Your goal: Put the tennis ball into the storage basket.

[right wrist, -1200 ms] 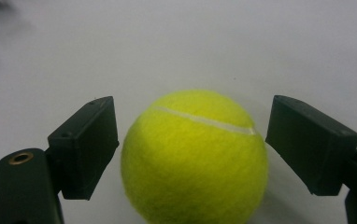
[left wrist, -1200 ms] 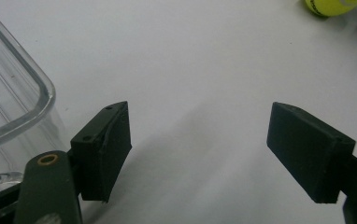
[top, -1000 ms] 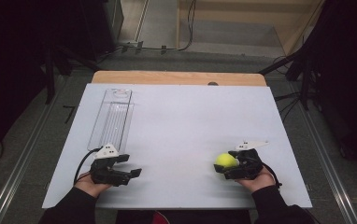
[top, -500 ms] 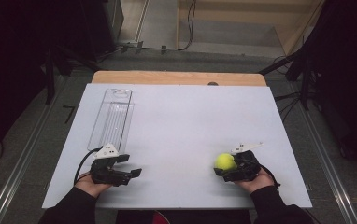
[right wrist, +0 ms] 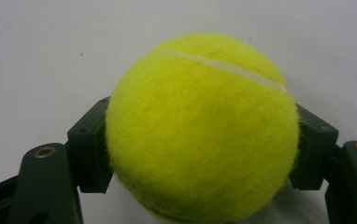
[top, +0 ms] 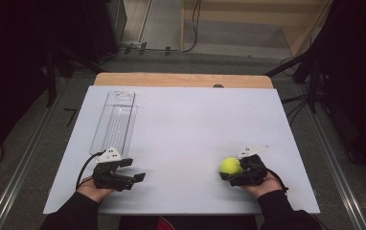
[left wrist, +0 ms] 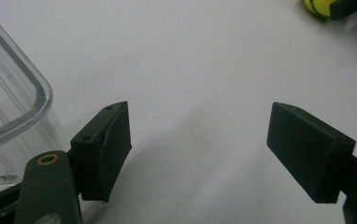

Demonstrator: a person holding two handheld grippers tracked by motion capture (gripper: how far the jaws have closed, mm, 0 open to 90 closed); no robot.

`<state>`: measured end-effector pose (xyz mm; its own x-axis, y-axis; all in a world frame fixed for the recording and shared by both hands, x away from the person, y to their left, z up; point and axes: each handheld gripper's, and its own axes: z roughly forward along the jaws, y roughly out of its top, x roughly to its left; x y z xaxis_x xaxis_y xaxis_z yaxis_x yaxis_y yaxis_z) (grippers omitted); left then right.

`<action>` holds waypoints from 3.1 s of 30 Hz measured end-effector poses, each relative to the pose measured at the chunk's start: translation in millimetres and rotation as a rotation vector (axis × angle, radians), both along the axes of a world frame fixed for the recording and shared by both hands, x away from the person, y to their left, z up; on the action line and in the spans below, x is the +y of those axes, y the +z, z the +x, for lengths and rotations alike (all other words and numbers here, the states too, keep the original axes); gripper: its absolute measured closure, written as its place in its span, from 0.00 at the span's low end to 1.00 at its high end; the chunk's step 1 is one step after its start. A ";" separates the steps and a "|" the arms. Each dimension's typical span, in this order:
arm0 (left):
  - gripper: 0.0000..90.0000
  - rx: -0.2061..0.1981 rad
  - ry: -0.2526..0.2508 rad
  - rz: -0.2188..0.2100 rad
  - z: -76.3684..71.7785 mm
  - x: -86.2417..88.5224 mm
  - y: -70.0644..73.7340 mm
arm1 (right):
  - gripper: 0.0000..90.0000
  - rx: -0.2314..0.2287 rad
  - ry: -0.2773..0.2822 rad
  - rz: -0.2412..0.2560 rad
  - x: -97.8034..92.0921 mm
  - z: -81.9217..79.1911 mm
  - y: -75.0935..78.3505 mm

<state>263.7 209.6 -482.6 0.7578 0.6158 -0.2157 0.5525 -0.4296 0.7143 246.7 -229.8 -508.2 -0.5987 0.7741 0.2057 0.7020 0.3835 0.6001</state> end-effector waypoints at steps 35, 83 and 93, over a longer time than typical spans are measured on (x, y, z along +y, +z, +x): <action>0.25 -0.003 -0.006 0.006 -0.4 -0.6 0.3 | 0.26 -0.078 0.008 0.082 -2.6 4.2 28.2; 0.25 -0.009 0.000 0.008 -0.8 -0.3 0.8 | 0.26 -0.108 0.146 0.110 51.5 33.5 51.2; 0.25 -0.010 -0.001 0.007 -1.0 0.1 0.9 | 0.26 -0.107 0.165 0.116 63.8 41.1 53.8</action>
